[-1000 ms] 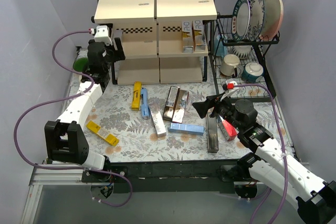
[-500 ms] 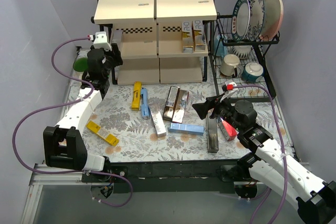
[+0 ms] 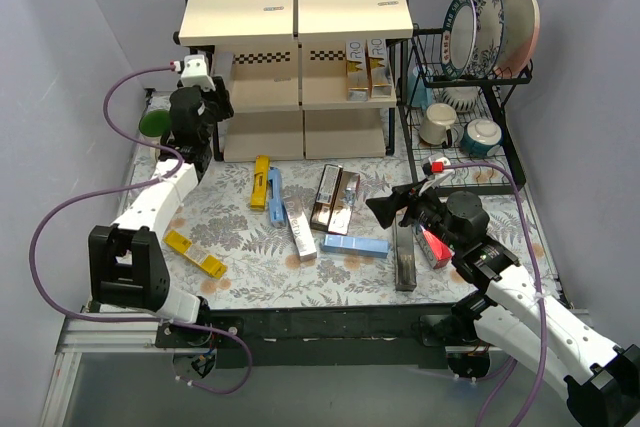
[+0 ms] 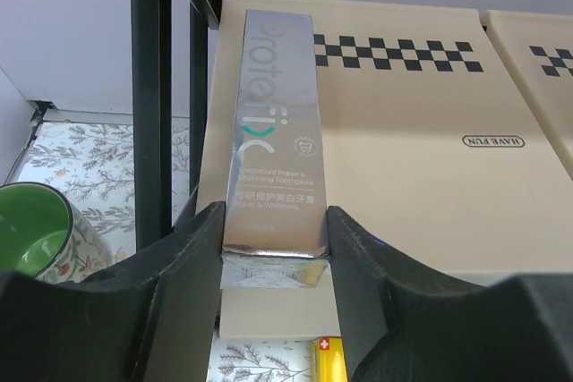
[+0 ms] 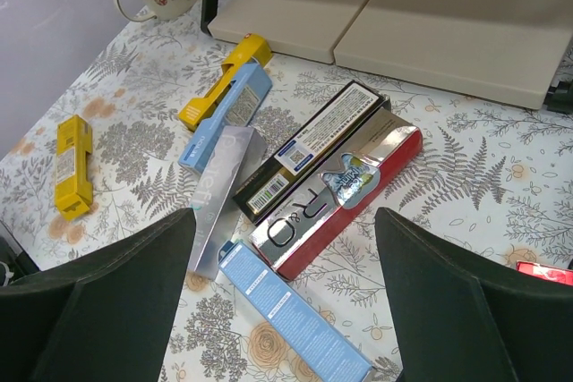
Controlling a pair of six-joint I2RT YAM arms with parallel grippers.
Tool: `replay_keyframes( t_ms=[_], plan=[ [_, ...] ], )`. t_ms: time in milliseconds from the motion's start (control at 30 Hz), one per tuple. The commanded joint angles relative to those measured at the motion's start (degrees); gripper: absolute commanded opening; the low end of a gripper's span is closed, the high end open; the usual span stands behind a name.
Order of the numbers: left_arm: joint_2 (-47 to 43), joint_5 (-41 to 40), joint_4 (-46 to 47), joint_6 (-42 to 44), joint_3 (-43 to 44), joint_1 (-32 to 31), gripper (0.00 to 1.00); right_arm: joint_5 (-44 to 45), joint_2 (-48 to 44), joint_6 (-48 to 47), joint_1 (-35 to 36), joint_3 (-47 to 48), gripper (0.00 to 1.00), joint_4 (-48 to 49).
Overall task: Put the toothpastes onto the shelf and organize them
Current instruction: Adjust the toothpaste on the shelf.
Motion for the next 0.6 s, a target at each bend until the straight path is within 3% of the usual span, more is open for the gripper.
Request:
replay_keyframes(
  t_ms=[0,167,300,567],
  plan=[
    [1.18,-1.61,0.01,1.21,2.96,0.50,0.39,-0.31,-0.57,-0.92,0.11,-0.66,0.89,3.18],
    [-1.88,-0.91,-1.92,0.34,3.50,0.41,0.55,-1.63,-0.66,-1.79,0.11,-0.13,0.89,2.74],
    [-6.46,-0.99,-6.13,-2.90,3.93,0.41,0.75,-2.25,0.30,-3.11,0.11,1.19,0.89,0.98],
    [-17.62,-1.35,-23.34,-16.00,0.16,-1.25,0.93,-2.60,1.89,-4.35,0.11,2.24,0.92,-1.57]
  ],
)
